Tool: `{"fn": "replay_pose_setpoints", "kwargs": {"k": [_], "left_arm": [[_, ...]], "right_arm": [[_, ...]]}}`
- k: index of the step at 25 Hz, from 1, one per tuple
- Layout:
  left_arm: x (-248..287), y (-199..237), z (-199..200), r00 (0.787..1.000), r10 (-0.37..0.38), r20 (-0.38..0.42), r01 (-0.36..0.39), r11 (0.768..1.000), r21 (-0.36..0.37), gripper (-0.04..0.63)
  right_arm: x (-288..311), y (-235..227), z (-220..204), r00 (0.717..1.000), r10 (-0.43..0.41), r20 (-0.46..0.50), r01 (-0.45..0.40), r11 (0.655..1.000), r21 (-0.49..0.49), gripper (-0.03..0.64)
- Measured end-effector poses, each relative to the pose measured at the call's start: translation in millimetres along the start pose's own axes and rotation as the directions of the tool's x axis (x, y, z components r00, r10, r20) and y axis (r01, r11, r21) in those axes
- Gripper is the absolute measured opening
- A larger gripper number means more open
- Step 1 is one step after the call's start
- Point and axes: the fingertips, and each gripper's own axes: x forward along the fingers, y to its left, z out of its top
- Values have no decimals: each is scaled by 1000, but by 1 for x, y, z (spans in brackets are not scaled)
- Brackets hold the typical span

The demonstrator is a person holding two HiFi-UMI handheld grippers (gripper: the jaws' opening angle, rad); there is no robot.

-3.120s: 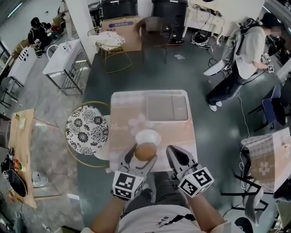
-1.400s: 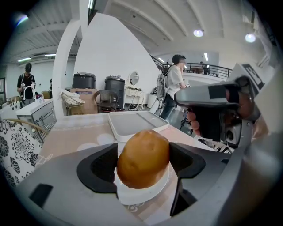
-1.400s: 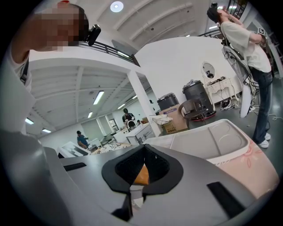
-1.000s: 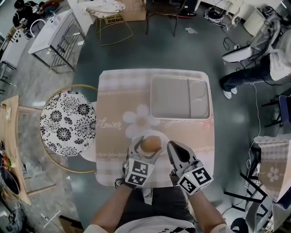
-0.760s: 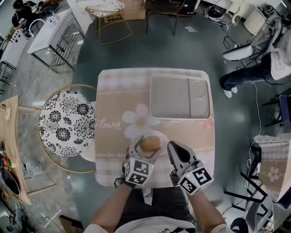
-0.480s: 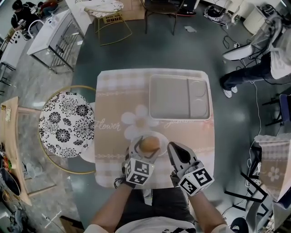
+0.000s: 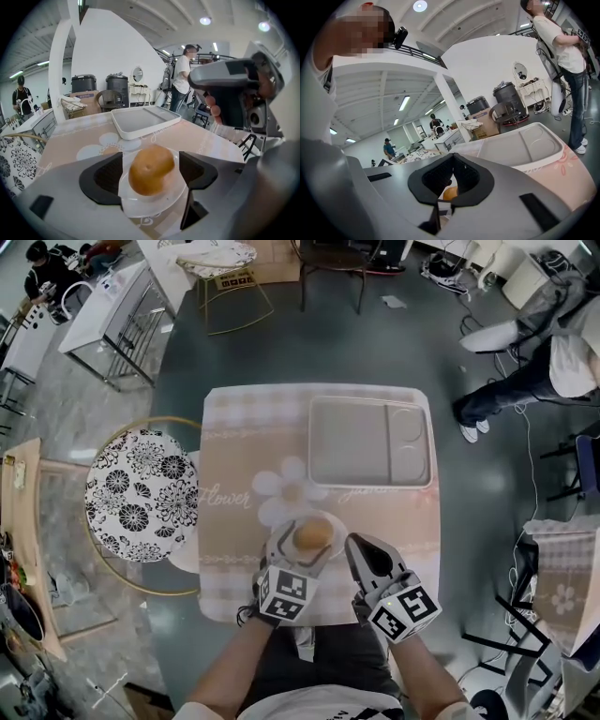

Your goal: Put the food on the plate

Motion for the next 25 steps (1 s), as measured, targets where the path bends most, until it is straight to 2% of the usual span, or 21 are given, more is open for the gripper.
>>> {"fn": "replay_pose_setpoints", "kwargs": {"k": [5,11,15,19,21,25], "left_arm": [[-24,-4,19,1000,3,19,-3,1000,-13,356],[-69,-18,58,996,-20,86,24,999,-44,345],[-109,-21,95,984,3,177,10,997,-71,225],[-151,-16,125,961,71,267,-40,992,-119,53],[-171,-17,138,947,89,307,-45,988,-148,17],[-203,-25,165,927,92,363,-32,986,-167,8]], "right_arm": [[-7,15,17,1000,8,0,-8,1000,-5,15],[-20,39,43,1000,12,-15,-12,1000,3,15],[-30,56,64,1000,18,-11,-18,1000,-5,15],[-42,73,82,1000,28,-8,-28,999,-22,15],[-49,83,89,999,38,-7,-38,999,-36,15],[-59,104,107,998,64,2,-64,996,-69,15]]}}
